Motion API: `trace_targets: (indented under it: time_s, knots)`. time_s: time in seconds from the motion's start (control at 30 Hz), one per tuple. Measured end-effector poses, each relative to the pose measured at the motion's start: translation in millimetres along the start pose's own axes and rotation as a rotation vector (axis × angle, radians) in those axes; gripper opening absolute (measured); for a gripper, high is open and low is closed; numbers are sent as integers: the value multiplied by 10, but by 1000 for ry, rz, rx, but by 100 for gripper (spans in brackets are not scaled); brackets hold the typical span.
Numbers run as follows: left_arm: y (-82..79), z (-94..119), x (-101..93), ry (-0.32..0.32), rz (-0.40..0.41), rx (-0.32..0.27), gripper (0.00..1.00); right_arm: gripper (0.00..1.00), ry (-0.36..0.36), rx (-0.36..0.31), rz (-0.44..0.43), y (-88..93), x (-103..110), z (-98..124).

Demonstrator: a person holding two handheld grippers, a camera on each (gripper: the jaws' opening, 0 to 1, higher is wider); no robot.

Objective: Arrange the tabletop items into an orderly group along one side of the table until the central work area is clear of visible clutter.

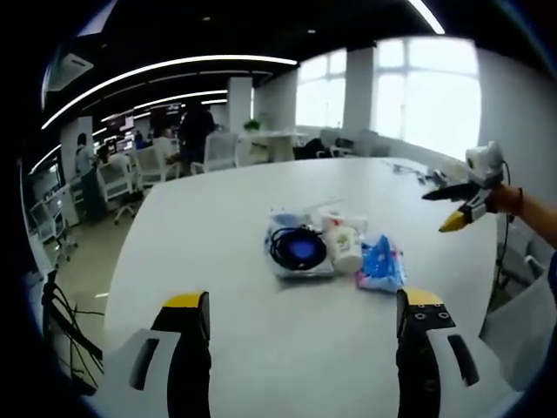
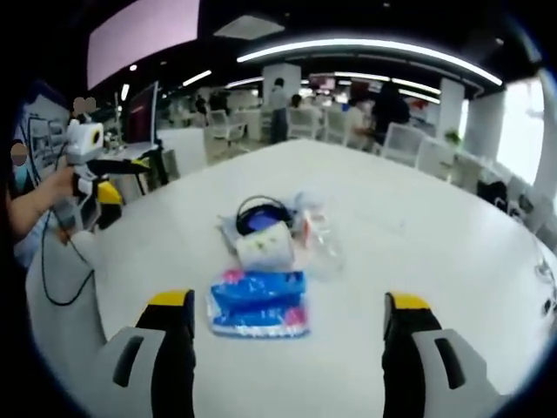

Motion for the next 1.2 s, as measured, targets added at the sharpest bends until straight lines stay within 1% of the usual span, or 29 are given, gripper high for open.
trace_targets:
  time_s: [0.23, 0.53, 0.73, 0.9, 1.03, 1.2]
  knots:
    - [12, -60, 19, 4, 4, 10, 86, 85, -12, 8, 4, -73, -108, -188]
    - [20, -85, 68, -1, 12, 13, 86, 83, -25, 12, 10, -182, -214, -440]
    - [72, -108, 109, -5, 14, 27, 86, 79, -7, 20, 20, -239, -330, -675]
    - [97, -121, 131, -5, 20, 30, 86, 78, -5, 27, 14, -297, -374, -809]
    - [119, -149, 137, -2, 27, 28, 86, 78, -2, 60, 69, -327, -383, -942]
    - [138, -180, 130, 1, 27, 28, 86, 76, -3, 75, 91, -366, -415, -1084]
Point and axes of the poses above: the point that each gripper's makers call its tool centre point, and the gripper's own axes: z roughly backward along the fingers, x roughly to its left, y roughly out of its underside, the point moved 2 cm from there along z, roughly backward along the fingers, and after that the axes turned 5 degrees about x, right-handed, at the moved point
